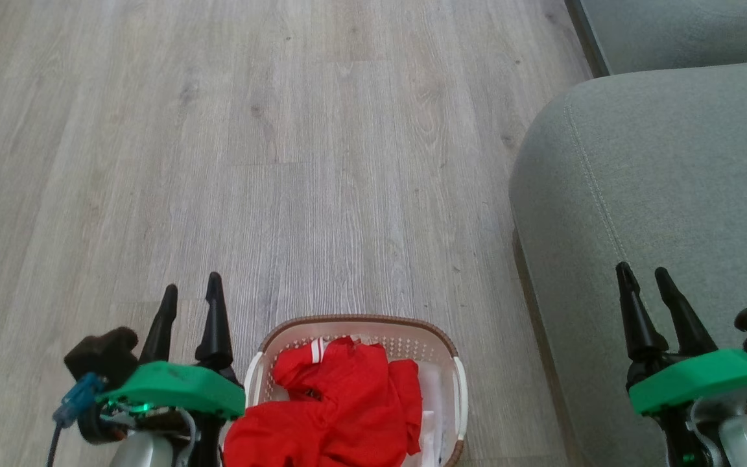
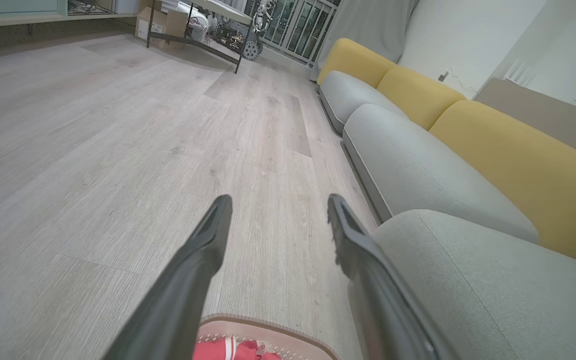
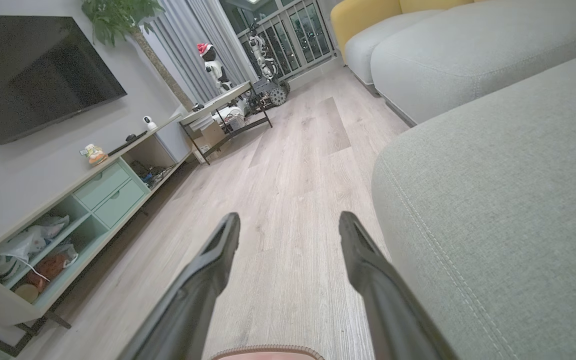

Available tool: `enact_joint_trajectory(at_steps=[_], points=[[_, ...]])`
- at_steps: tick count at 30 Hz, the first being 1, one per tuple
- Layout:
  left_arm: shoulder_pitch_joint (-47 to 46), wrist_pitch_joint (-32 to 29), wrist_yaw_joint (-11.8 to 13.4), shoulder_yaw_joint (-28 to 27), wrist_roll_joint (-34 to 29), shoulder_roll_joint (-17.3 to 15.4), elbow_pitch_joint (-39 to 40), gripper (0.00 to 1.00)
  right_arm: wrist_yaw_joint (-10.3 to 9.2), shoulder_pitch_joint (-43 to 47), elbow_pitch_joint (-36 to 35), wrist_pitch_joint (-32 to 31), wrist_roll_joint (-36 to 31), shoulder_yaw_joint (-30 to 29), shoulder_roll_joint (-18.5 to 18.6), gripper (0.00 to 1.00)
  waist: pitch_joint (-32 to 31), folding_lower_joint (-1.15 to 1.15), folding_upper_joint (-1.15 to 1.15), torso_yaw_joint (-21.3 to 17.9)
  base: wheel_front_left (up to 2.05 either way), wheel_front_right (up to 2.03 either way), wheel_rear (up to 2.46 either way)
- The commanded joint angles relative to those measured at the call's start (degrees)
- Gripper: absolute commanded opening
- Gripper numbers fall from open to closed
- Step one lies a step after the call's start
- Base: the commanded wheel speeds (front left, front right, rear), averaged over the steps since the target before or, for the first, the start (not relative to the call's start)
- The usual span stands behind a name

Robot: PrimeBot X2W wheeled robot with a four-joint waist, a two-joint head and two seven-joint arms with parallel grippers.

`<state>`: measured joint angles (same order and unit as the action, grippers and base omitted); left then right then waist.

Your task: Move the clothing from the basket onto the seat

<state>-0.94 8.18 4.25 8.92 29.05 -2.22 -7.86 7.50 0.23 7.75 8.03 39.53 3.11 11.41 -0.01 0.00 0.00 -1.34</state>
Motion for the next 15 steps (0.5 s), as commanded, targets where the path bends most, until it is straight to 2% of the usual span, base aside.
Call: enact_joint_trajectory(at_steps=[1, 15], points=[[-3.35, 0.80, 0.78, -0.65, -1.98, -0.79, 2.35, 1.00, -0.01, -2.70, -2.42, 0.90, -1.74, 0.96, 1.77, 1.00, 0.02, 0.00, 0.00, -0.01, 0.00, 0.00, 0.00], [-3.76, 3.31, 2.78, 1.20, -12.69, -0.90, 4.01, 1.00, -0.01, -2.77, -2.52, 3.44, -10.37, 2.47, 3.22, 1.00, 0.10, 0.00, 0.00, -0.03, 0.00, 0.00, 0.00]])
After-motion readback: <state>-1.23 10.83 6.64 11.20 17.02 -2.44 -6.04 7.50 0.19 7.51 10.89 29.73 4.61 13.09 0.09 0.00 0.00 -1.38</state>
